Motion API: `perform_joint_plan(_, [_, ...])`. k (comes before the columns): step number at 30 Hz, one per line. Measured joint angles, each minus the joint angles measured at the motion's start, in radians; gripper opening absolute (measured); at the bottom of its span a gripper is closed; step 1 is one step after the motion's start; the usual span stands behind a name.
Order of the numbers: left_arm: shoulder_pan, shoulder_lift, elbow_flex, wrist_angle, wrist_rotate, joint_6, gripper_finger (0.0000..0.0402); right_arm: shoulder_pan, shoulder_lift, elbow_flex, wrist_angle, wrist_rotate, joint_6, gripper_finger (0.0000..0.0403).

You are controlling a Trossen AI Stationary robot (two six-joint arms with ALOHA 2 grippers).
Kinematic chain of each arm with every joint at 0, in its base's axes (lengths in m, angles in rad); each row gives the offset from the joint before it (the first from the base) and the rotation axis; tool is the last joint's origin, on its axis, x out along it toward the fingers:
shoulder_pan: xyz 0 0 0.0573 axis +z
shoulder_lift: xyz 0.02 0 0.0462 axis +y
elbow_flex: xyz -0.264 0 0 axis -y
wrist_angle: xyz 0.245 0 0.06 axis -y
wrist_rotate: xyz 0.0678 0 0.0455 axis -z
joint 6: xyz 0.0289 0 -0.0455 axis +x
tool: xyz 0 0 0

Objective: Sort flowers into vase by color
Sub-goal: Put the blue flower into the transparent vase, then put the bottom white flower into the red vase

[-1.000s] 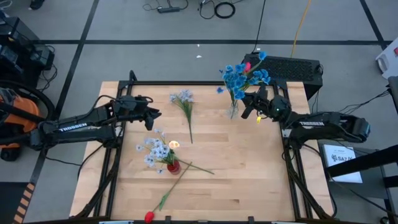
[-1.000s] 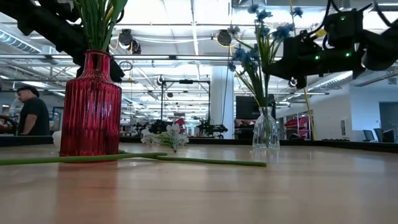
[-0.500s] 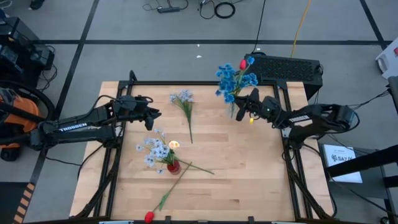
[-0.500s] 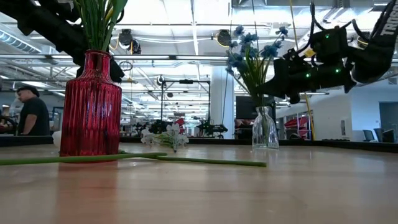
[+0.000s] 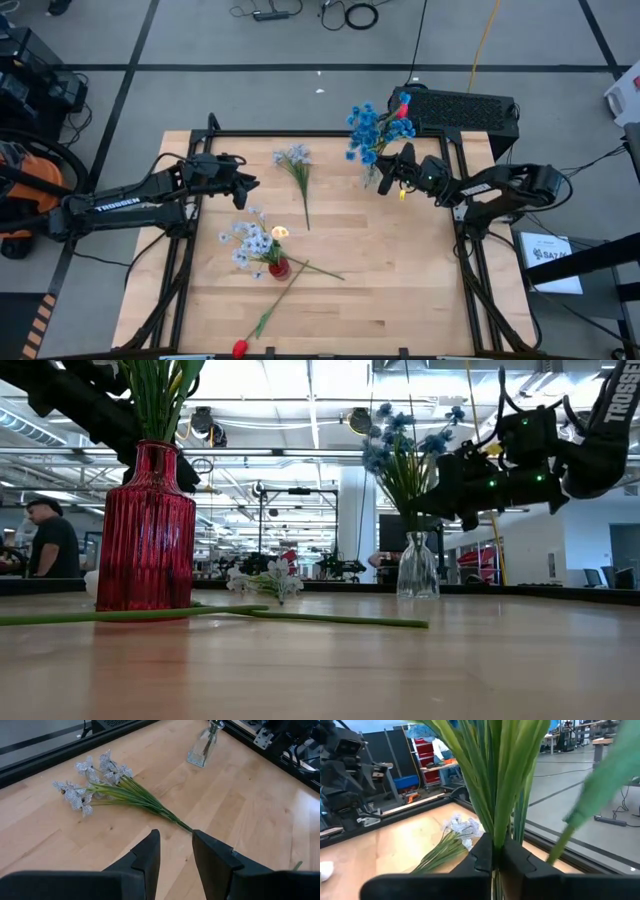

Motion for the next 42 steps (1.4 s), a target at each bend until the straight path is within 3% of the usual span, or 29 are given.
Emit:
perform_joint_plan(18, [0.0, 0.0, 0.0, 0.0, 0.005, 0.001, 0.012, 0.096, -0.011, 0.0, -0.075, 0.005, -0.067, 0.0027])
perform_joint_plan(29, [0.0, 0.0, 0.0, -0.001, 0.005, 0.001, 0.012, 0.097, -0.026, 0.0, -0.135, 0.004, -0.008, 0.0085])
perform_joint_plan(36, [0.0, 0.0, 0.0, -0.001, 0.005, 0.001, 0.012, 0.115, -0.185, 0.0, -0.337, 0.005, -0.018, 0.0125])
perform_joint_plan(42, [0.0, 0.0, 0.0, 0.0, 0.005, 0.001, 0.012, 0.155, -0.364, 0.0, -0.541, 0.01, -0.008, 0.0128])
